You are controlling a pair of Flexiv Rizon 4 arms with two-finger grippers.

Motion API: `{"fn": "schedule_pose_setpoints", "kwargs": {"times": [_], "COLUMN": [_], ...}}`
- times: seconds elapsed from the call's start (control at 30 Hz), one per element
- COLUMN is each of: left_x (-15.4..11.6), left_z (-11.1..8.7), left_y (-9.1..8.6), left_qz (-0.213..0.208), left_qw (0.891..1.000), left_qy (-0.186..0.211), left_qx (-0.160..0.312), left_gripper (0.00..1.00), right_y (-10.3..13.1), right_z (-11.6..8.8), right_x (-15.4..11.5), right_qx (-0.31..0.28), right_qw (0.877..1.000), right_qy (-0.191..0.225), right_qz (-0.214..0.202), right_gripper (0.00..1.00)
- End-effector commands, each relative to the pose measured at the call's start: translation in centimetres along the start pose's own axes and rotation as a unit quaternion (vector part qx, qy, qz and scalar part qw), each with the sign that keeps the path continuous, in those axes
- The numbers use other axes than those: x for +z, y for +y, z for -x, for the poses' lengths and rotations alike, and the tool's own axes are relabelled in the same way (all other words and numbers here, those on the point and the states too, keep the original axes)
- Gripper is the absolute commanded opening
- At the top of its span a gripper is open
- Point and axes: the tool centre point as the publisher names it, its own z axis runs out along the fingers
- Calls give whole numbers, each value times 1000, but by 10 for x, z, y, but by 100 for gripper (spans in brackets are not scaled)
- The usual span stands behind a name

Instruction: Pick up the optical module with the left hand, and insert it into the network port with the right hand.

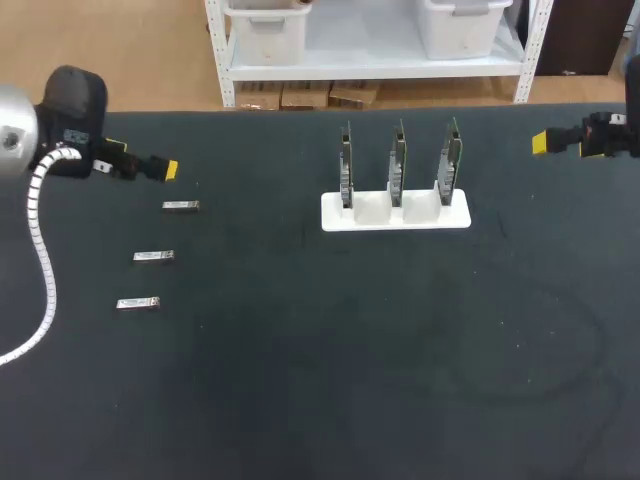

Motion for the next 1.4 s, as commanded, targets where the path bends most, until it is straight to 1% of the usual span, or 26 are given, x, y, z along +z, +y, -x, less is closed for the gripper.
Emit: {"fn": "schedule_pose_setpoints", "kwargs": {"times": [0.03,0.1,0.17,0.2,0.3,0.4,0.43,0.47,0.5,0.53,0.6,0.7,0.73,0.77,0.83,1.0,1.17,1.27,1.4], "left_x": [23,27,31,33,38,46,46,49,51,52,55,62,63,64,66,76,86,90,97], "left_z": [8,5,2,1,-1,-9,-10,-12,-16,-18,-23,-31,-32,-34,-39,-47,-53,-57,-65], "left_y": [10,16,21,24,30,36,37,38,39,40,41,42,42,42,42,40,40,39,39], "left_qz": [22,16,5,13,-12,-19,-20,-18,-25,-32,-44,-52,-69,-77,-80,-87,-90,-96,-100], "left_qw": [989,982,972,969,960,946,944,939,933,930,921,912,910,908,900,885,873,870,870], "left_qy": [79,86,118,114,143,177,182,196,209,213,231,246,252,254,255,273,284,283,286], "left_qx": [121,167,203,219,242,270,274,283,293,298,311,324,322,324,344,367,386,391,389], "left_gripper": [100,100,100,100,100,100,100,100,100,100,100,100,100,100,100,100,100,100,100], "right_y": [1,1,1,1,1,1,1,1,1,1,1,1,1,1,1,1,1,1,1], "right_z": [-1,-1,-1,-1,-1,-1,-1,-1,-1,-1,-1,-1,-1,-1,-1,-1,-1,-1,-1], "right_x": [-1,-1,-1,-1,-1,-1,-1,-1,-1,-1,-1,-1,-1,-1,-1,-1,-1,-1,-1], "right_qx": [1,1,1,1,1,1,1,1,1,1,1,1,1,1,1,1,1,1,1], "right_qw": [1000,1000,1000,1000,1000,1000,1000,1000,1000,1000,1000,1000,1000,1000,1000,1000,1000,1000,1000], "right_qy": [0,0,0,0,0,0,0,0,0,0,0,0,0,0,0,0,0,0,0], "right_qz": [-3,-3,-3,-3,-3,-3,-3,-3,-3,-3,-3,-3,-3,-3,-3,-3,-3,-3,-3], "right_gripper": [100,100,100,100,100,100,100,100,100,100,100,100,100,100,100,100,100,100,100]}}
